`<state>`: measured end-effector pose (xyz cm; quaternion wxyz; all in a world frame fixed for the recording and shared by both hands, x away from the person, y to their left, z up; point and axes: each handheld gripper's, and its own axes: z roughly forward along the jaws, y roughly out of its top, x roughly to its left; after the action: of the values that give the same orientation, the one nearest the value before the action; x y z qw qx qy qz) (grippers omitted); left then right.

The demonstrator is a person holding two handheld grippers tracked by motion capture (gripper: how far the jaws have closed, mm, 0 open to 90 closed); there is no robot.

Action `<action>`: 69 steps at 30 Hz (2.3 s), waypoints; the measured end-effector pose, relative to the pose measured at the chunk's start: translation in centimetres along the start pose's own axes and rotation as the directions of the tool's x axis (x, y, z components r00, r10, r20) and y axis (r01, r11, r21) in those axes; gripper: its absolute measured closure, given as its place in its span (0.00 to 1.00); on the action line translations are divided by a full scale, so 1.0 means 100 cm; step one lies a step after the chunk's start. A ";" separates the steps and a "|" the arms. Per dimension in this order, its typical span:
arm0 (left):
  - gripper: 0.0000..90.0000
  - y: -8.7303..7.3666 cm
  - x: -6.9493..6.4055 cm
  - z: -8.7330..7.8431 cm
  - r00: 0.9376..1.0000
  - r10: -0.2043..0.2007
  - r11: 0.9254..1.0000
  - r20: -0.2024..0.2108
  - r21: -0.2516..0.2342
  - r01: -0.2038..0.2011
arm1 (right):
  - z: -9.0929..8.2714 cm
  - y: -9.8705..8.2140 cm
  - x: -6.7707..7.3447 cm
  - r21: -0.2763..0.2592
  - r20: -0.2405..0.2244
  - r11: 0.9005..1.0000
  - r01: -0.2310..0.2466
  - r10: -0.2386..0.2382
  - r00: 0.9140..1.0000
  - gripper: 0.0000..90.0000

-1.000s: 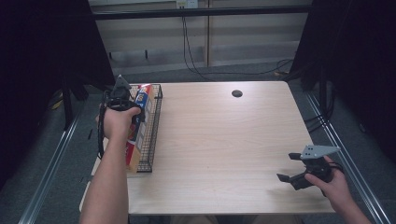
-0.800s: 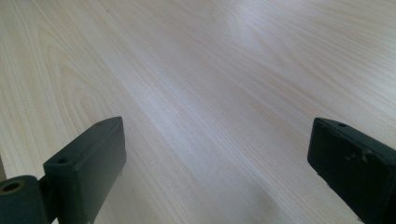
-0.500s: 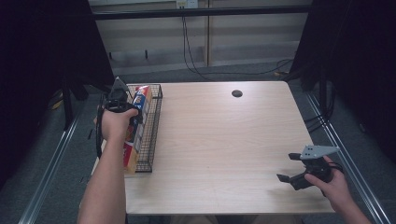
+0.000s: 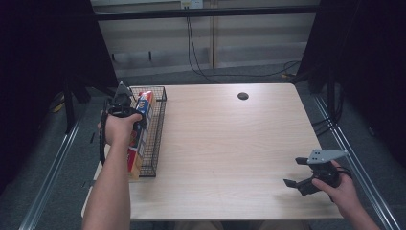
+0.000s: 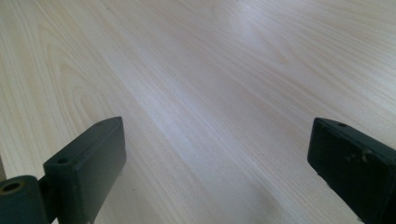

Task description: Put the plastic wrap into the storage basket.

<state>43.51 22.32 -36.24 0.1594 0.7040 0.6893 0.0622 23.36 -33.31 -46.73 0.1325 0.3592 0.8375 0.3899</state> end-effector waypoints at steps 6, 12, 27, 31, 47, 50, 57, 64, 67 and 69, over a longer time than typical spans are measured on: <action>0.48 -0.001 0.003 0.004 1.000 -0.003 1.000 -0.003 0.009 0.003 | 0.000 0.000 0.000 -0.001 -0.001 1.000 0.001 -0.001 1.000 0.05; 0.48 0.000 0.008 0.006 1.000 -0.017 1.000 0.001 0.004 0.017 | 0.001 0.000 0.000 0.000 -0.005 1.000 0.000 0.000 1.000 0.05; 0.48 0.002 0.010 0.016 0.999 -0.027 1.000 -0.024 0.003 0.027 | 0.001 0.000 0.000 0.000 -0.002 1.000 0.002 -0.002 1.000 0.05; 0.48 0.002 0.012 0.018 0.999 -0.034 0.999 -0.029 0.002 0.034 | 0.000 0.000 0.000 -0.002 -0.002 1.000 0.000 0.000 1.000 0.05; 0.46 -0.001 0.018 0.029 0.996 -0.071 0.997 -0.045 -0.013 0.070 | 0.002 0.000 0.001 0.007 -0.007 1.000 0.003 -0.003 1.000 0.05; 0.46 -0.001 0.016 0.029 0.997 -0.062 0.998 -0.052 -0.012 0.062 | 0.001 0.000 0.001 -0.001 -0.010 1.000 0.005 -0.005 1.000 0.05; 0.45 0.000 0.012 0.023 0.997 -0.059 0.998 -0.047 -0.012 0.058 | 0.002 0.001 0.001 0.000 -0.012 1.000 0.009 -0.009 1.000 0.05; 0.44 0.002 0.011 0.006 0.998 -0.060 0.998 -0.032 -0.036 0.059 | 0.000 0.001 0.001 -0.004 -0.007 1.000 0.006 -0.006 1.000 0.05; 0.43 0.002 0.004 -0.005 1.000 -0.026 0.999 0.000 -0.042 0.026 | -0.001 0.000 0.002 0.003 -0.006 1.000 0.008 -0.008 1.000 0.05; 0.43 0.001 0.001 -0.009 1.000 -0.020 0.998 0.008 -0.054 0.020 | -0.002 0.000 0.002 -0.004 -0.007 1.000 0.008 -0.008 1.000 0.05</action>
<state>43.39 22.51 -35.37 0.1818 0.6926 0.6938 0.0766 23.15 -33.23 -46.58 0.1318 0.3543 0.8385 0.3924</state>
